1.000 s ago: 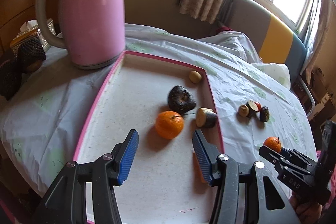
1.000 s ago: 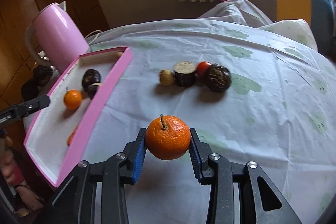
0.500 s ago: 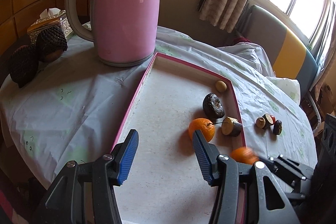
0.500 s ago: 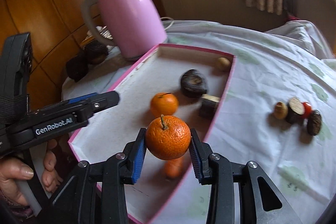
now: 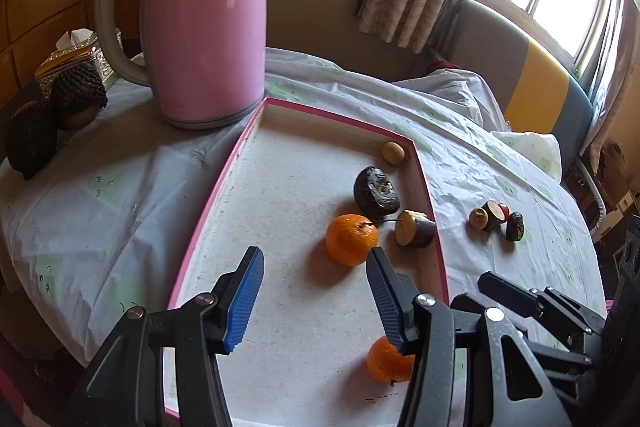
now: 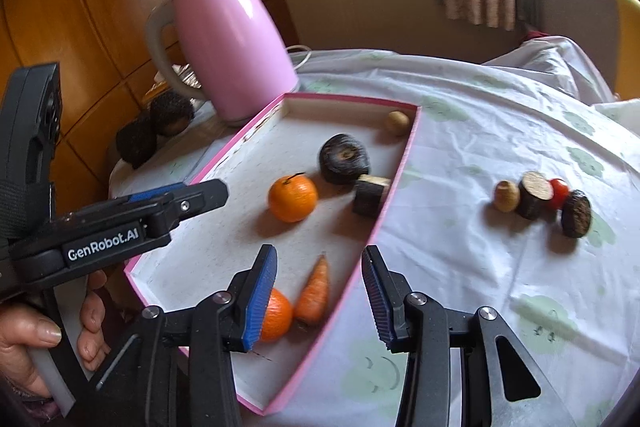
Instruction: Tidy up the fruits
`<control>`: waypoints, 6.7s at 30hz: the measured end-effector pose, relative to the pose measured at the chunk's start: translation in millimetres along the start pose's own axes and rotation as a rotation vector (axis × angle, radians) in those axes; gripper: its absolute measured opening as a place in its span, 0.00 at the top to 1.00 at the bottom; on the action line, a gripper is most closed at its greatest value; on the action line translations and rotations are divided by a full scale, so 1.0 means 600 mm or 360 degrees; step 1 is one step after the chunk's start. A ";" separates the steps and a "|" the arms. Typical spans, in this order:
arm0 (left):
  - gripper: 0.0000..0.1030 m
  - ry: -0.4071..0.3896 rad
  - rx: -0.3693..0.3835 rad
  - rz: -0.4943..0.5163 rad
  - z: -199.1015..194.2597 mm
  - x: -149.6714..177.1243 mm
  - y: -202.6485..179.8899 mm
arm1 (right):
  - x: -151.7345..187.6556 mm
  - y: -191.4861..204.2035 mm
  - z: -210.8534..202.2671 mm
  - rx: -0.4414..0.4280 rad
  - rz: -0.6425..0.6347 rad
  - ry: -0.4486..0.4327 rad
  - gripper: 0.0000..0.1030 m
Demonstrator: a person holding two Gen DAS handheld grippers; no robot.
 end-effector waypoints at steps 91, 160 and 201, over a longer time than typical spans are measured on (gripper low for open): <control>0.75 0.0267 0.0435 0.0307 0.216 -0.034 -0.318 | -0.003 -0.343 -0.032 0.0653 0.0481 -0.0107 0.56; 0.68 0.0092 -0.0042 -0.0101 0.116 -0.085 0.013 | 0.051 -0.295 -0.051 0.0756 0.0307 -0.0040 0.56; 0.65 0.0068 0.0018 0.0140 0.020 0.022 -0.062 | 0.047 -0.284 -0.048 0.0816 0.0257 0.0002 0.57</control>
Point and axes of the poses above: each gripper's, at about its wrist camera, not at the fingertips, and z roughly the way its jaws point, y to its left, x to its underside, the point moved 1 cm from there along z, roughly the way its jaws point, and after that the axes turned 5 degrees about -x, right-handed, at the moved point
